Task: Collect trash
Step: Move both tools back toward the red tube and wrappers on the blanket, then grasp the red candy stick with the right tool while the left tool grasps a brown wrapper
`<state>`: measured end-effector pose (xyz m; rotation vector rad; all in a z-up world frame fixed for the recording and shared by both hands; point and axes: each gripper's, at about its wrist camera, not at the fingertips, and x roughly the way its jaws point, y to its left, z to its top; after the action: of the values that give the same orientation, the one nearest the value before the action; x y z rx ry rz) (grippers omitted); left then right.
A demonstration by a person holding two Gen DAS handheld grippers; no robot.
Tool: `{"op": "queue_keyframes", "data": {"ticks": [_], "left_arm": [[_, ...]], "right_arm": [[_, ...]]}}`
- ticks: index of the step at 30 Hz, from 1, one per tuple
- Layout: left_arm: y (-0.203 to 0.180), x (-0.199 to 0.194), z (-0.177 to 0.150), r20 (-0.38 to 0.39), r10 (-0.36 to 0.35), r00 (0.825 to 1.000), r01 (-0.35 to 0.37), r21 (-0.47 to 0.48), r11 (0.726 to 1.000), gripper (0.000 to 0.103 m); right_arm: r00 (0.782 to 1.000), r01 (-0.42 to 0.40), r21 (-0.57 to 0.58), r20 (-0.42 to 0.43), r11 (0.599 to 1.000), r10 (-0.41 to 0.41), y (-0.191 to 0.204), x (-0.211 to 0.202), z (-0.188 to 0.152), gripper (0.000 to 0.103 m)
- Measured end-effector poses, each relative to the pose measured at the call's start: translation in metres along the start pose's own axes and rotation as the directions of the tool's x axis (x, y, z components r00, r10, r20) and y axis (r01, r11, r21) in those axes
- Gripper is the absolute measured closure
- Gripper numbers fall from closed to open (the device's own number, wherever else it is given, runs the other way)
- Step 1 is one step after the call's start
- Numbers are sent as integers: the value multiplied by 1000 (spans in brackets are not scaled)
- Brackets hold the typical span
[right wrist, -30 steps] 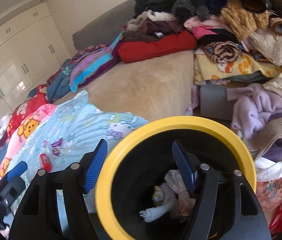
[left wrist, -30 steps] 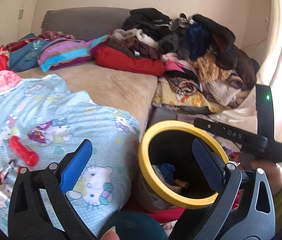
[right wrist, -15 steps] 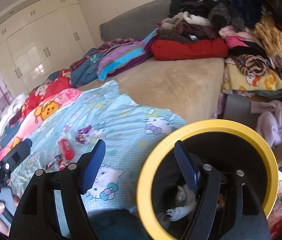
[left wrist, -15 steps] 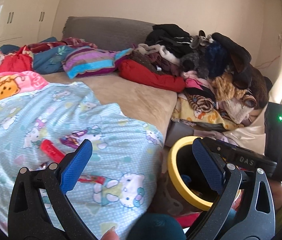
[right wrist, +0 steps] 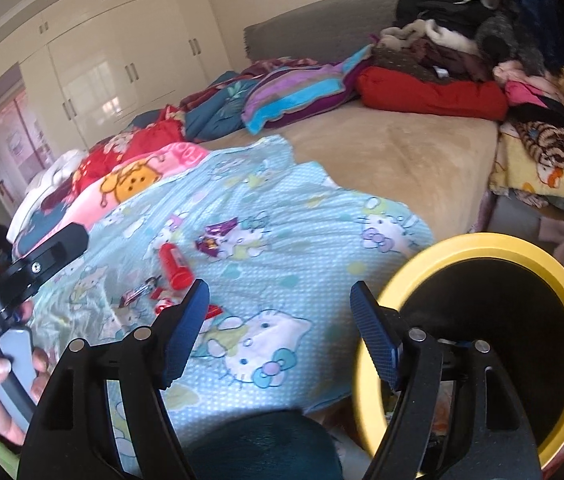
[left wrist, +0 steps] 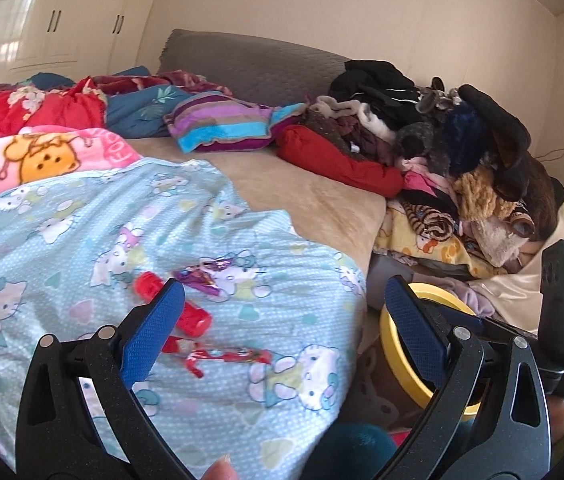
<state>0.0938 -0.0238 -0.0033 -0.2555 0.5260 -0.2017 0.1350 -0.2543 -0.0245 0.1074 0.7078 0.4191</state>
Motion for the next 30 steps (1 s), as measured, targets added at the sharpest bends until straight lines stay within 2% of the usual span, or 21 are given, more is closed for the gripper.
{"op": "queue_keyframes", "data": {"ticks": [16, 28, 30], "left_arm": [[55, -6, -5, -15, 62, 998, -64, -80, 995, 11], [112, 17, -32, -168, 103, 980, -127, -135, 983, 11], [118, 21, -35, -187, 100, 977, -128, -146, 981, 16]], "right_arm": [[996, -77, -177, -47, 981, 69, 70, 26, -11, 32], [987, -99, -332, -153, 938, 50, 98, 77, -19, 32], [982, -104, -337, -183, 936, 43, 99, 91, -20, 32]]}}
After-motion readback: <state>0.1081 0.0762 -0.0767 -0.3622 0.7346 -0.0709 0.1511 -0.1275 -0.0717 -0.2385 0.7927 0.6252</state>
